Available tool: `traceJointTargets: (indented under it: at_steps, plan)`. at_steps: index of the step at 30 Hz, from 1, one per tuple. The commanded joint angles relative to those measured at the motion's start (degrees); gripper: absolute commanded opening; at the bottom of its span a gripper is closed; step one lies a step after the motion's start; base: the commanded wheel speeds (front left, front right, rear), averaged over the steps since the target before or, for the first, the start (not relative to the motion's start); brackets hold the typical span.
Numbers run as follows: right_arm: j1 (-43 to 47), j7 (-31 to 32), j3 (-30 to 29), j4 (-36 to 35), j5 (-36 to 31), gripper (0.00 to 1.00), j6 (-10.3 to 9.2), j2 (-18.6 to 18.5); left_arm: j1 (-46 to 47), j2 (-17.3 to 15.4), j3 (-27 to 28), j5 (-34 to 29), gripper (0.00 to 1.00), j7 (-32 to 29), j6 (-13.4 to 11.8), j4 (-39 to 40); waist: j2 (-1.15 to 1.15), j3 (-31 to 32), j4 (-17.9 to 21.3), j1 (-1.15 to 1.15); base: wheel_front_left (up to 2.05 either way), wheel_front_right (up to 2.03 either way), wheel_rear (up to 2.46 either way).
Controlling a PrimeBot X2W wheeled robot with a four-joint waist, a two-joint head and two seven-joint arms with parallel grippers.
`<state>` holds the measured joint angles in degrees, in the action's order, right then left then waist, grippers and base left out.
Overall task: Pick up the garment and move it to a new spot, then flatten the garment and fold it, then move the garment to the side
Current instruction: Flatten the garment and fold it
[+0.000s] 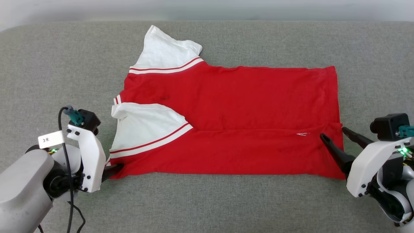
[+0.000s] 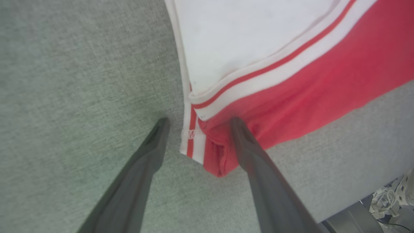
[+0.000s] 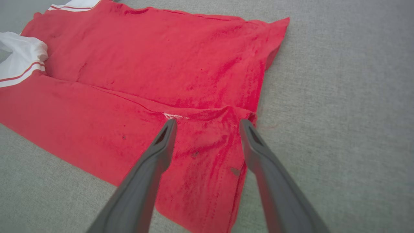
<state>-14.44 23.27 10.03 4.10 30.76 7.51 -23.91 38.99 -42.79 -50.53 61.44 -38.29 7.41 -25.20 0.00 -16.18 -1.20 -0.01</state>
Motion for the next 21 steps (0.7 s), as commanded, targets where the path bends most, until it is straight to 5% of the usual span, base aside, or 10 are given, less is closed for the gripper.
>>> traceJointTargets:
  at_steps: [1,4,5,6,14,21]
  plan:
    - [-1.0,0.0,0.1,0.0,0.0,1.0,-0.05,0.0,-2.9,1.5,-2.2,0.3,1.0,-0.5,0.0,-1.5,0.0,-0.3,0.2,0.01,0.0,0.0,0.0]
    - [-1.4,0.1,0.2,0.0,0.2,1.0,-0.05,-0.3,-3.4,2.3,-3.3,1.3,1.0,-0.2,-0.1,-2.9,0.0,-0.5,0.3,0.01,0.0,0.0,0.0]
    - [-1.8,0.2,0.2,-0.1,0.3,1.0,-0.05,-0.5,-3.4,2.5,-3.8,1.4,0.8,0.0,-0.1,-3.0,0.0,-0.5,0.3,0.01,0.0,0.0,0.0]
    - [-2.1,0.2,0.2,-0.3,0.3,1.0,-0.05,-0.6,-3.3,2.6,-4.1,1.6,0.02,0.4,-0.1,-3.2,0.0,-0.4,0.3,0.01,0.0,0.0,0.0]
    - [-4.6,3.3,0.1,-2.0,0.1,1.0,-0.05,-4.5,-1.0,1.2,-4.4,2.1,0.0,5.9,0.0,-1.4,0.0,1.5,-0.4,0.01,0.0,0.0,0.0]
    - [-5.5,15.3,1.9,-4.8,2.1,1.0,-0.06,-10.7,0.5,-1.5,-3.6,2.3,0.0,11.4,0.0,2.4,0.0,2.9,-1.2,0.01,0.0,0.0,0.0]
